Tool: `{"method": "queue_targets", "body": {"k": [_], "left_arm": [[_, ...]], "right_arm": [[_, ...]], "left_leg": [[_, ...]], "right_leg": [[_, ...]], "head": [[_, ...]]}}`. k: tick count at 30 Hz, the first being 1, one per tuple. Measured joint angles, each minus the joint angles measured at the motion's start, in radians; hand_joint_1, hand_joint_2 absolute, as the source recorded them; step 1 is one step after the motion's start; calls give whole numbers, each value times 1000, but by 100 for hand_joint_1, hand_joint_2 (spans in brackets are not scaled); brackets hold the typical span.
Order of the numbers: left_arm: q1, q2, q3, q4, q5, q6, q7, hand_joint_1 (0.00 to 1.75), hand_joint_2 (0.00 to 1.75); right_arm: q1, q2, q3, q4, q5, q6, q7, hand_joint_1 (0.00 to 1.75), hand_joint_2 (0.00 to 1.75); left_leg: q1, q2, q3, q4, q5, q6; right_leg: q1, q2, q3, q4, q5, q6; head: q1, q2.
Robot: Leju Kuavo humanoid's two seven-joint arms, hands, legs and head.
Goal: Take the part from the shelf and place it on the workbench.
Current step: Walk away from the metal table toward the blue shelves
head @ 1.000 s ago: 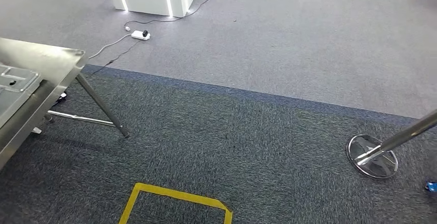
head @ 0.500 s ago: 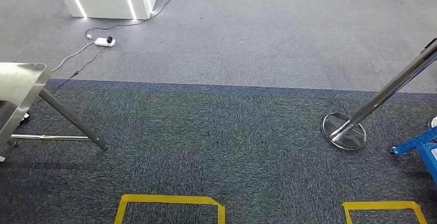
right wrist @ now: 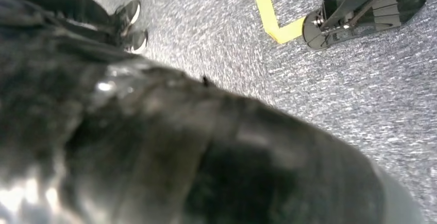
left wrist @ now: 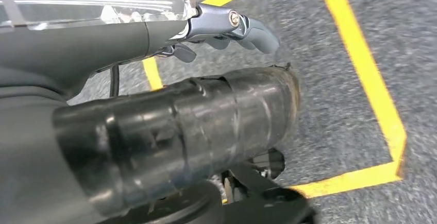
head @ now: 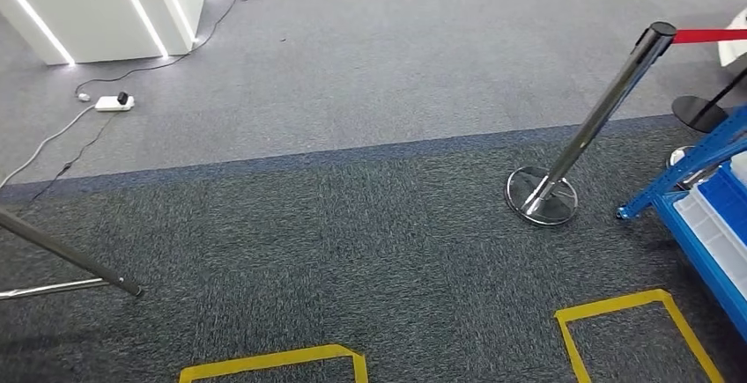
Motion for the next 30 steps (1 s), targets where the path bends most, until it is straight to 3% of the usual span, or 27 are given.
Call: {"method": "queue_targets", "body": {"k": [2, 4, 6, 8, 10, 11, 12, 13, 15, 17, 19, 20, 22, 24, 25, 26, 27, 28, 30], "left_arm": [[-2, 0, 1, 0, 0, -1, 1, 0, 0], [-5, 0, 2, 0, 0, -1, 2, 0, 0], [-5, 0, 3, 0, 0, -1, 1, 0, 0], [-3, 0, 4, 0, -1, -1, 1, 0, 0], [-1, 0, 6, 0, -1, -1, 1, 0, 0], [0, 0, 6, 0, -1, -1, 1, 0, 0], [-1, 0, 7, 0, -1, -1, 1, 0, 0], [-1, 0, 7, 0, -2, -1, 1, 0, 0], [-2, -1, 7, 0, -2, -1, 0, 0, 0], [-4, -1, 8, 0, -3, -2, -1, 0, 0], [-8, -1, 9, 0, -5, -3, -1, 0, 0], [-10, -1, 9, 0, -6, -4, -1, 0, 0], [-9, -2, 11, 0, -8, -5, 0, 0, 0], [-6, -2, 13, 0, -9, -6, -1, 0, 0], [-4, -2, 14, 0, -10, -7, -2, 0, 0], [-3, -2, 14, 0, -11, -7, -2, 0, 0], [-2, -2, 15, 0, -12, -8, -4, 0, 0], [-1, -2, 15, 0, -13, -8, -5, 0, 0], [-2, -2, 15, 0, -14, -9, -6, 0, 0]], "right_arm": [[0, 0, 0, 0, 3, 0, 4, 0, 0], [5, 1, 0, 0, 4, 0, 3, 0, 0], [8, 1, 0, 0, 4, 1, -2, 0, 0], [6, 1, 0, 0, 4, 2, -6, 0, 0], [4, 1, 0, 0, 4, 4, -7, 0, 0], [4, 1, 0, 0, 4, 5, -8, 0, 0], [4, 1, 0, 0, 4, 6, -8, 0, 0], [5, 1, 0, 0, 4, 7, -8, 0, 0], [4, 1, 0, 0, 5, 9, -8, 0, 0], [2, 1, 0, 0, 6, 10, -6, 0, 0], [3, 1, -1, 0, 7, 9, 1, 0, 0], [4, 1, -1, 0, 8, 8, 4, 0, 0], [3, 1, -1, 0, 8, 8, 7, 0, 0], [1, 2, -1, 0, 8, 9, 5, 0, 0], [0, 2, -1, 0, 8, 10, 3, 0, 0], [1, 2, -2, 0, 8, 11, 2, 0, 0], [1, 2, -2, 0, 8, 12, 1, 0, 0], [1, 2, -2, 0, 8, 12, 1, 0, 0], [0, 2, -2, 0, 9, 12, 2, 0, 0]], "left_leg": [[1, -26, 20, -54, 10, 7], [0, -11, 24, -61, 13, 19], [1, 12, 29, -73, 21, 35], [-1, 39, 30, -79, 25, 45], [-4, 69, 29, -78, 22, 47], [-6, 83, 29, -78, 20, 48], [-6, 96, 31, -78, 18, 47], [-6, 107, 35, -78, 15, 45], [-9, 127, 43, -76, 8, 37], [-12, 144, 49, -75, 2, 28], [-14, 161, 56, -78, -1, 18], [-12, 157, 58, -74, -7, 13], [-8, 112, 38, -20, -45, 3], [-5, 62, -23, 106, -108, -1], [-5, 54, -55, 168, -130, -3], [-5, 51, -76, 204, -133, -3], [-5, 49, -79, 202, -115, -3], [-5, 45, -64, 159, -79, -1], [-4, 10, -8, 22, -8, 5]], "right_leg": [[1, 20, -8, 5, 0, 12], [-2, 36, -14, 5, 3, 26], [-2, 4, -28, 32, -16, 35], [-1, -56, -77, 133, -75, 41], [-4, -81, -137, 253, -124, 46], [-6, -86, -148, 276, -123, 47], [-7, -90, -139, 259, -104, 48], [-8, -99, -110, 206, -71, 46], [-2, -138, -37, 67, -16, 38], [7, -159, -6, 3, -3, 26], [11, -140, -7, -1, -2, 15], [9, -130, -5, -6, 0, 9], [2, -110, 1, -16, 6, -5], [1, -88, 0, -18, 9, -13], [2, -74, -2, -16, 9, -14], [3, -61, -3, -14, 9, -14], [3, -46, -3, -12, 9, -14], [3, -31, -3, -8, 8, -13], [3, -4, -5, -1, 5, -7]], "head": [[0, 0], [0, 0], [2, 0], [4, 0], [5, 0], [5, 0], [5, 0], [5, 0], [5, 0], [5, 0], [5, 0], [5, 0], [3, 0], [1, 0], [2, 0], [1, 0], [1, 0], [1, 0], [2, 0]]}}
